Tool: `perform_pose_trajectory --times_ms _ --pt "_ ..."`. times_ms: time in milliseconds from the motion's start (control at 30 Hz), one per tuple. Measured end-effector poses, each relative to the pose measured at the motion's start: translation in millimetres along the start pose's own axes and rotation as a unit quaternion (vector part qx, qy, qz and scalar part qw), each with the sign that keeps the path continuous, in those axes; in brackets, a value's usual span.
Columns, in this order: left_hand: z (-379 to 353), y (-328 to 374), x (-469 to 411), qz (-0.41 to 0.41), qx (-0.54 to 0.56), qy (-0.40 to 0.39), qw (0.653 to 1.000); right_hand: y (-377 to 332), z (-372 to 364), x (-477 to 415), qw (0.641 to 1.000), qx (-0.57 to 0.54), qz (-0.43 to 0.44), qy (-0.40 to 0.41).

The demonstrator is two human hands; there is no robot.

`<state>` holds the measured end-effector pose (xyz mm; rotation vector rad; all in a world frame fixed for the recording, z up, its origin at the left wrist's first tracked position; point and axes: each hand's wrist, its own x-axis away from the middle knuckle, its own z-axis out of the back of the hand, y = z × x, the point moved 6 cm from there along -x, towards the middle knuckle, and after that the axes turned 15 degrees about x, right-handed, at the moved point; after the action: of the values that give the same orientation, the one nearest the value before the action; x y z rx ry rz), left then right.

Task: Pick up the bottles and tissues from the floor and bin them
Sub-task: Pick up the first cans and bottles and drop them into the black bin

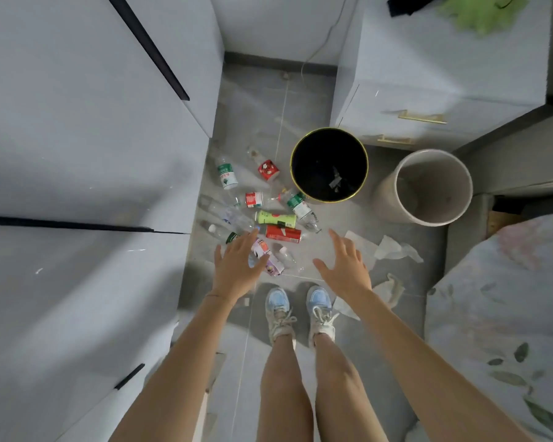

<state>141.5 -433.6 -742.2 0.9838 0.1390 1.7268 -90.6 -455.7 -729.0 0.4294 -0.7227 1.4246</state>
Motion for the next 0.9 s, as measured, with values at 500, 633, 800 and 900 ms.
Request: perform_pose_trajectory --times_ms 500,633,800,900 --pt "-203.6 -140.3 -213.8 -0.106 -0.131 -0.005 0.986 35.0 -195.2 -246.0 0.975 0.204 0.062 0.063" --pt "-241.1 -171.8 -250.6 -0.142 -0.165 -0.003 0.976 47.6 -233.1 -296.3 0.967 0.227 0.077 0.086" --pt "-277.8 -177.4 -279.2 -0.303 -0.17 0.004 0.938 60.7 -263.4 -345.6 0.977 0.176 0.048 0.108" --pt "-294.4 -181.6 -289.8 -0.325 -0.158 -0.006 0.932 66.1 -274.0 -365.0 0.987 0.124 0.032 0.101"
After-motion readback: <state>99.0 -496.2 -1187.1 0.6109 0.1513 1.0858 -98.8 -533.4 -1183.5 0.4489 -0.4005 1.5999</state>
